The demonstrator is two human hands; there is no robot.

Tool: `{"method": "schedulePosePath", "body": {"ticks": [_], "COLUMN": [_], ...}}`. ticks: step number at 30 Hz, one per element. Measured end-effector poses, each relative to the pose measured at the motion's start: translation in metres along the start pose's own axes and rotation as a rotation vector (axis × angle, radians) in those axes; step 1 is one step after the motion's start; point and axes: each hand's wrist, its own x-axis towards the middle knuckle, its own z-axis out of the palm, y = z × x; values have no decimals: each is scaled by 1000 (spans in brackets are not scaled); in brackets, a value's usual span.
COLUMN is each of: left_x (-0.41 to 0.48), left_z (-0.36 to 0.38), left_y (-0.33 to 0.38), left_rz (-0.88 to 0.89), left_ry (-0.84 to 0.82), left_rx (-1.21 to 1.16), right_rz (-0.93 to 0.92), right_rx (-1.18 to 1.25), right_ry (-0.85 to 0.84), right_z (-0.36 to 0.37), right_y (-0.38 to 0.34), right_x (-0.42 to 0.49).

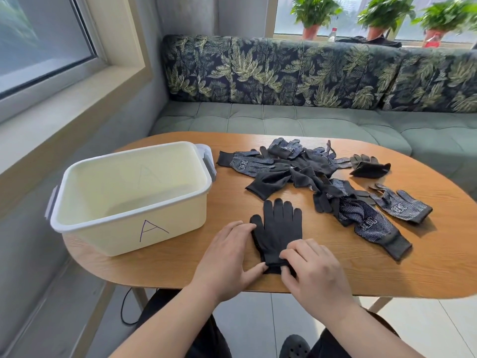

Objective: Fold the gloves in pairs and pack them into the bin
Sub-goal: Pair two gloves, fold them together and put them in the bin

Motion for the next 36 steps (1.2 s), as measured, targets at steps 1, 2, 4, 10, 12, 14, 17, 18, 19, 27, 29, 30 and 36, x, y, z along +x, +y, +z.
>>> {"method": "schedulePosePath", "body": {"ticks": [1,2,4,10,12,14,17,18,19,27,29,30,36], "left_x": [0,1,1,1,2,1,2,3,4,6,6,5,6], "left_z": [0,2,4,6,5,5,8,9,9,4,4,4,4], "left_y": [-1,-2,-4,-5,-4,-3,-4,-5,-5,-6,-6,-6,-8], "left_rz": [7,14,26,38,55,69,68,60,50,11,-8,-12,-5], "left_ry": [-1,-4,-16,-55,-52,-57,-83,-89,-102,-146,-126,-116,-44], "left_rx": [4,16,62,59,65,95,147,146,138,66,37,25,-46], "right_rz": [12,25,53,130,176,235,321,359,402,494,509,504,461], "right_rx": [3,4,8,61,107,142,92,49,4,-98,-111,-106,-79], "right_ry": [-7,-13,-19,-32,-27,-57,-227,-285,-331,-623,-585,-559,-550], "right_z": [1,2,3,-4,-3,2,12,13,12,31,40,43,61], "right_y": [0,-1,-3,-11,-11,-9,-7,-7,-8,-21,-20,-19,-4], "right_x": [-2,-3,-5,0,11,23,39,46,56,109,114,115,104]}}
